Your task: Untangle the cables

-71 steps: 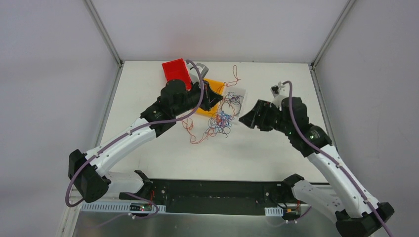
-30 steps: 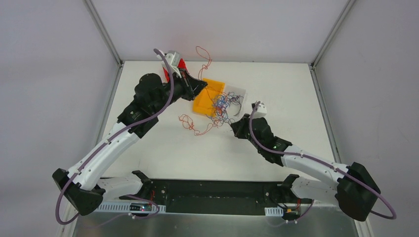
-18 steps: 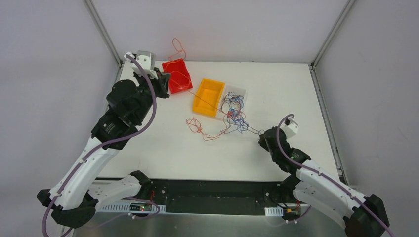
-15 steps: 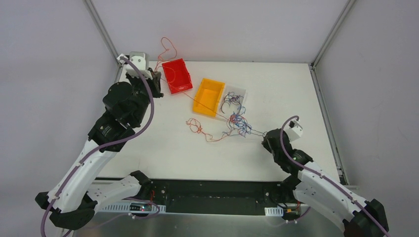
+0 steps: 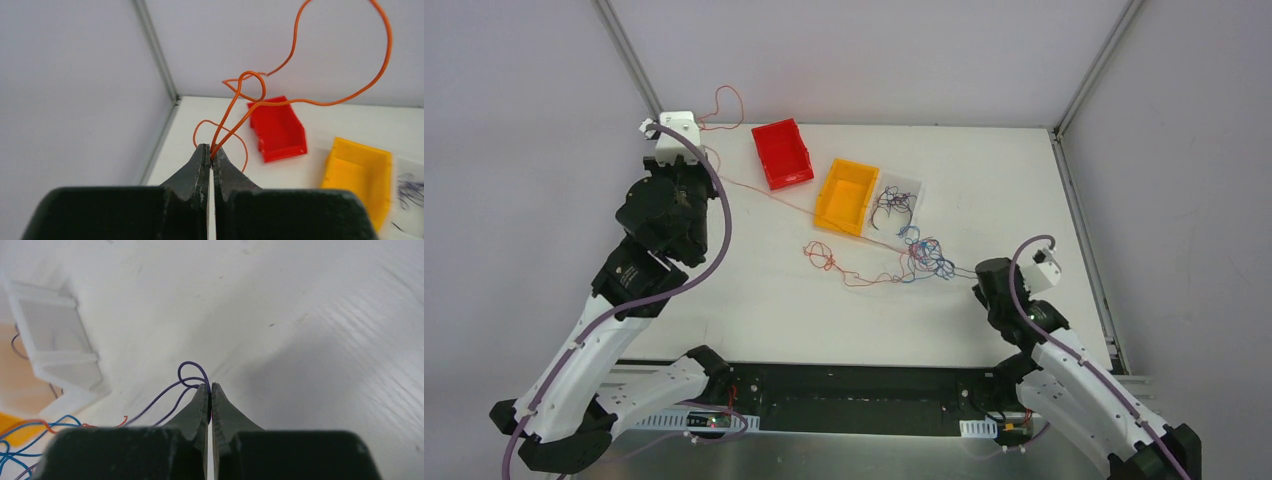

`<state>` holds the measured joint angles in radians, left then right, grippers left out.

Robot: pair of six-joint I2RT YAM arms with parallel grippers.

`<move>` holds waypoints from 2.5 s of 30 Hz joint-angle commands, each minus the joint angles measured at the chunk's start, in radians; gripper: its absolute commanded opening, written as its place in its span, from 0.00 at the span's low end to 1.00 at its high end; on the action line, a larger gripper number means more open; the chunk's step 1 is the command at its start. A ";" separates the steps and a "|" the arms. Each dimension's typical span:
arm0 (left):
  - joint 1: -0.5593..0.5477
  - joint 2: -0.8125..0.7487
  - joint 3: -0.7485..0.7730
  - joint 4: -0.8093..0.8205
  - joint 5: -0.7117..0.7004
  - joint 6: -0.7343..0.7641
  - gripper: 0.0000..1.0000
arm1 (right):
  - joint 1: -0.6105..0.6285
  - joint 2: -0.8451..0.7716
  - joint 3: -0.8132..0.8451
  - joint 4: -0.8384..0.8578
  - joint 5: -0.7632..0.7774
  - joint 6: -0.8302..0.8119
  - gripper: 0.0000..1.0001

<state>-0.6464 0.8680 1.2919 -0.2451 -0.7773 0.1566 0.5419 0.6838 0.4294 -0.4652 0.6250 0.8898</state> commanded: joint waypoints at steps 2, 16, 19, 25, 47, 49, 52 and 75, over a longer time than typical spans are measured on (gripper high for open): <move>0.011 -0.081 -0.058 0.405 -0.311 0.504 0.00 | -0.095 0.017 0.032 -0.214 0.091 0.158 0.00; 0.011 -0.139 -0.110 0.227 -0.107 0.204 0.00 | -0.096 -0.073 0.088 -0.074 -0.044 -0.146 0.03; 0.011 -0.126 -0.112 0.186 -0.034 0.116 0.00 | -0.097 -0.092 0.104 -0.020 -0.148 -0.256 0.19; 0.013 -0.087 -0.100 0.147 0.074 0.007 0.00 | -0.094 -0.083 0.151 0.029 -0.289 -0.369 0.66; 0.039 0.432 0.262 0.170 0.365 -0.241 0.00 | -0.095 -0.043 0.184 0.114 -0.347 -0.457 0.70; 0.051 0.475 0.300 0.174 0.377 -0.245 0.00 | -0.095 -0.039 0.193 0.113 -0.347 -0.468 0.70; 0.062 0.530 0.337 0.183 0.381 -0.259 0.00 | -0.096 -0.036 0.203 0.111 -0.345 -0.477 0.71; 0.129 0.690 0.394 0.241 0.496 -0.346 0.00 | -0.096 -0.059 0.192 0.097 -0.340 -0.479 0.75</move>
<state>-0.5213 1.5745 1.6142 -0.0643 -0.3229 -0.1761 0.4484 0.6395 0.5907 -0.3805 0.2790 0.4313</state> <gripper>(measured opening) 0.014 0.736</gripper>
